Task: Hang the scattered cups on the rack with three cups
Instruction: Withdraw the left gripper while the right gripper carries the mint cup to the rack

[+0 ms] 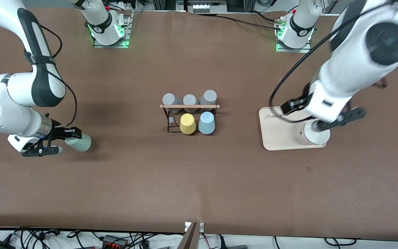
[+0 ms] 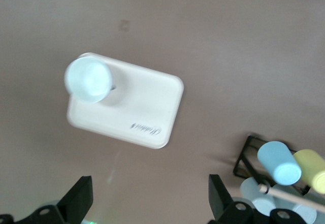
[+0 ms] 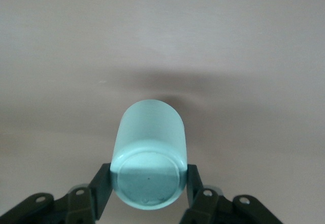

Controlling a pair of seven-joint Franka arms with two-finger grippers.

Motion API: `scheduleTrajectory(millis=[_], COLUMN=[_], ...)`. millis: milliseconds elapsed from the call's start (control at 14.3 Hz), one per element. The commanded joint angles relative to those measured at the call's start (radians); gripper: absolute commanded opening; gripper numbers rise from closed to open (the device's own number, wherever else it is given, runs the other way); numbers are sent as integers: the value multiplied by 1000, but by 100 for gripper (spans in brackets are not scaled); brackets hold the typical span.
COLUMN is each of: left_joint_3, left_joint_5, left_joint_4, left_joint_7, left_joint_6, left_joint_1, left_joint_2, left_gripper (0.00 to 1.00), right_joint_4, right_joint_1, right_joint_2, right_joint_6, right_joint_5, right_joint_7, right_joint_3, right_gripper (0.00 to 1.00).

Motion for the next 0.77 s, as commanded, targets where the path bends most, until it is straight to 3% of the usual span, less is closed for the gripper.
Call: scheduleTrajectory(millis=[0, 209, 279, 558, 698], left_joint_3=[-16, -25, -25, -22, 21], left_joint_5=[8, 6, 6, 10, 6], left_joint_4=[-120, -472, -523, -530, -522], left_joint_7=[-10, 13, 54, 209, 275], left_joint_6=[7, 233, 257, 268, 270], left_joint_1=[38, 50, 78, 125, 115], left_joint_2=[-75, -294, -331, -338, -330], left_gripper=[100, 100, 100, 100, 100], right_joint_4=[141, 182, 183, 254, 287], right_joint_1=[80, 205, 243, 372, 418], right_joint_2=[16, 18, 18, 69, 98], right_joint_6=[-153, -189, -183, -177, -177], right_joint_5=[15, 15, 14, 12, 12], right_joint_7=[163, 342, 388, 628, 715], right_joint_3=[11, 11, 11, 11, 11], right_gripper=[37, 37, 37, 38, 38])
